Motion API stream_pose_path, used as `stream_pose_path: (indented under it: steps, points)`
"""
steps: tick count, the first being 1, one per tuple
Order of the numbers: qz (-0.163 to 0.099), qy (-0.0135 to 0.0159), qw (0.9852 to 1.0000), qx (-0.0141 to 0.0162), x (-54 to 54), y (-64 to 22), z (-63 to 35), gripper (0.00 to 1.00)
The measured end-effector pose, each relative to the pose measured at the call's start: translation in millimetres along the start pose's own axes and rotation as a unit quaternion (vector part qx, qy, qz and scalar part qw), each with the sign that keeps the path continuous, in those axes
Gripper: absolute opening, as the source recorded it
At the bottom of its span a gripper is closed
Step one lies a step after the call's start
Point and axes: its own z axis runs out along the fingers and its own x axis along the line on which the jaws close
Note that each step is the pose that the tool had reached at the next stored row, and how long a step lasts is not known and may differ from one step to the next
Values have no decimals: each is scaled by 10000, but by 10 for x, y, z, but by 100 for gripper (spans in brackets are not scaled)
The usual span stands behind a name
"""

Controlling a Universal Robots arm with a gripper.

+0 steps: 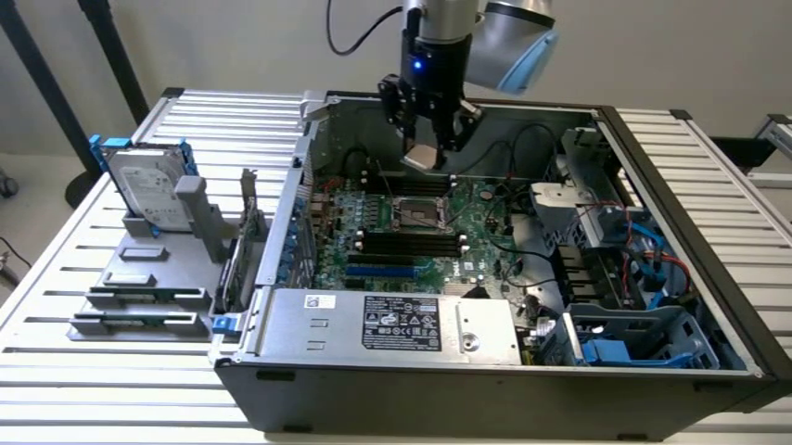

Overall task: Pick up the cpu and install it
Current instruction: 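Place the cpu into insertion slot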

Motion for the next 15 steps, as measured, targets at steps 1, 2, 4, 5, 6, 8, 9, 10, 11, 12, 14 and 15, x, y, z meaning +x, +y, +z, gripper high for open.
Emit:
stream_pose_path:
  steps: [1, 2, 4, 5, 6, 8, 9, 10, 11, 12, 14, 15]
  points:
    - [98, -6, 10000, -1, 0, 0, 5, 55]
    - [187, -11, 9998, -1, 0, 0, 9, 55]
    - [367, -21, 9993, -2, 0, -1, 17, 55]
    - [457, -26, 9990, -2, 0, -1, 21, 55]
    - [547, -31, 9985, -2, 0, -1, 25, 55]
    - [726, -41, 9974, -3, 0, -2, 34, 55]
    - [815, -46, 9967, -4, 0, -2, 39, 55]
    - [913, -52, 9958, -4, 0, -2, 44, 55]
    - [1002, -57, 9949, -4, 0, -3, 48, 55]
    - [1091, -62, 9940, -5, 0, -3, 52, 55]
    - [1270, -72, 9919, -6, 0, -3, 62, 55]
    - [1359, -77, 9907, -6, 0, -4, 66, 55]
